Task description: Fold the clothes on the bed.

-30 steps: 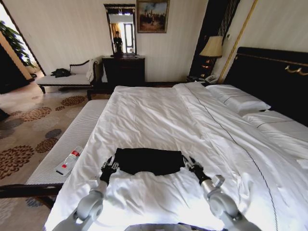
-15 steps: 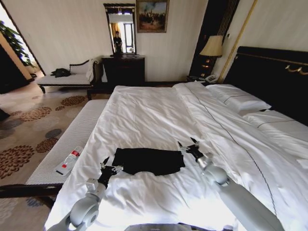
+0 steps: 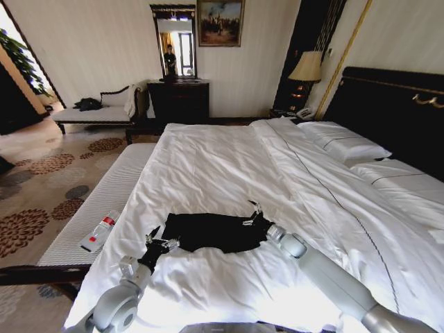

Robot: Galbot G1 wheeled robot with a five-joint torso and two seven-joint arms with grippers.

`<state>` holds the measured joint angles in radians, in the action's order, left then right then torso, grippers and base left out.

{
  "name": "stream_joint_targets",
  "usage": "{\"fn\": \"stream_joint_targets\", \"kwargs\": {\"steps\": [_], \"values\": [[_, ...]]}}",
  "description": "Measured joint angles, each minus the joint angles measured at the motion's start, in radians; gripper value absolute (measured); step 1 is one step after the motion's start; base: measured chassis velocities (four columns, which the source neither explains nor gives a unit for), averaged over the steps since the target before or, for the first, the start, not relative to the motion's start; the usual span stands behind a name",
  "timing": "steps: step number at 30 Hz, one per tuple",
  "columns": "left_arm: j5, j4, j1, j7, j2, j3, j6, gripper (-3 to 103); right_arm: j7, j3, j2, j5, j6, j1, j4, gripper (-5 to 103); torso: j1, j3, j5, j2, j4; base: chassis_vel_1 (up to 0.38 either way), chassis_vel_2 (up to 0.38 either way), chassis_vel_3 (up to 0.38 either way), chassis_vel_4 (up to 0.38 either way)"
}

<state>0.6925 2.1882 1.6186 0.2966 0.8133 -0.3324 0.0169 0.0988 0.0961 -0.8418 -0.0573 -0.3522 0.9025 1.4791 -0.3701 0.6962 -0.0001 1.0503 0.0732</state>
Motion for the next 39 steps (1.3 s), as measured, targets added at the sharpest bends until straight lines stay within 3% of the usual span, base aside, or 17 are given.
{"fn": "stream_joint_targets", "kwargs": {"steps": [8, 12, 14, 17, 20, 25, 30, 34, 39], "values": [[0.036, 0.004, -0.024, 0.015, 0.003, 0.004, 0.023, 100, 0.005, -0.011, 0.094, -0.137, -0.049, 0.143, 0.181, 100, 0.0, 0.0, 0.0002, 0.0, 0.0005, 0.0, 0.0, 0.0, 0.0], [0.041, 0.01, -0.021, 0.02, 0.004, -0.001, 0.026, 100, 0.005, -0.022, 0.117, -0.14, -0.049, 0.165, 0.246, 100, 0.0, 0.0, 0.0001, 0.0, 0.0003, 0.0, 0.0, 0.0, 0.0], [0.046, 0.019, -0.013, 0.024, 0.006, -0.008, 0.031, 100, -0.002, -0.023, 0.115, -0.082, -0.03, 0.14, 0.267, 100, 0.0, 0.0, -0.0002, 0.0, 0.0002, 0.0, 0.0, 0.0, 0.0], [0.054, 0.03, -0.003, 0.026, 0.005, -0.016, 0.036, 100, -0.014, -0.008, 0.096, -0.019, -0.007, 0.095, 0.249, 100, 0.0, 0.0, -0.0004, 0.0, 0.0002, 0.0, 0.0, 0.0, 0.0], [0.072, 0.064, 0.033, 0.029, -0.008, -0.051, 0.044, 100, -0.024, 0.088, 0.033, 0.047, 0.013, -0.058, 0.107, 100, 0.0, 0.0, 0.0001, 0.0, 0.0001, 0.0, 0.0, 0.0, 0.0], [0.097, 0.128, 0.099, 0.027, -0.027, -0.099, 0.051, 100, -0.023, 0.217, -0.067, 0.032, -0.021, -0.239, -0.095, 100, 0.0, 0.0, -0.0001, 0.0, -0.0003, 0.0, 0.0, 0.0, 0.0], [0.124, 0.191, 0.177, 0.024, -0.036, -0.16, 0.055, 100, -0.021, 0.29, -0.164, 0.006, -0.046, -0.325, -0.235, 100, 0.0, 0.0, -0.0003, 0.0, -0.0003, 0.0, 0.0, 0.0, 0.0], [0.158, 0.219, 0.19, 0.026, -0.04, -0.196, 0.062, 100, -0.018, 0.331, -0.202, -0.024, -0.056, -0.332, -0.261, 100, 0.0, 0.0, 0.0001, 0.0, -0.0002, 0.0, 0.0, 0.0, 0.0], [0.196, 0.228, 0.157, 0.036, -0.049, -0.208, 0.073, 100, -0.024, 0.356, -0.189, -0.048, -0.041, -0.296, -0.142, 100, 0.0, 0.0, 0.0, 0.0, 0.0001, 0.0, 0.0, 0.0, 0.0]]}}
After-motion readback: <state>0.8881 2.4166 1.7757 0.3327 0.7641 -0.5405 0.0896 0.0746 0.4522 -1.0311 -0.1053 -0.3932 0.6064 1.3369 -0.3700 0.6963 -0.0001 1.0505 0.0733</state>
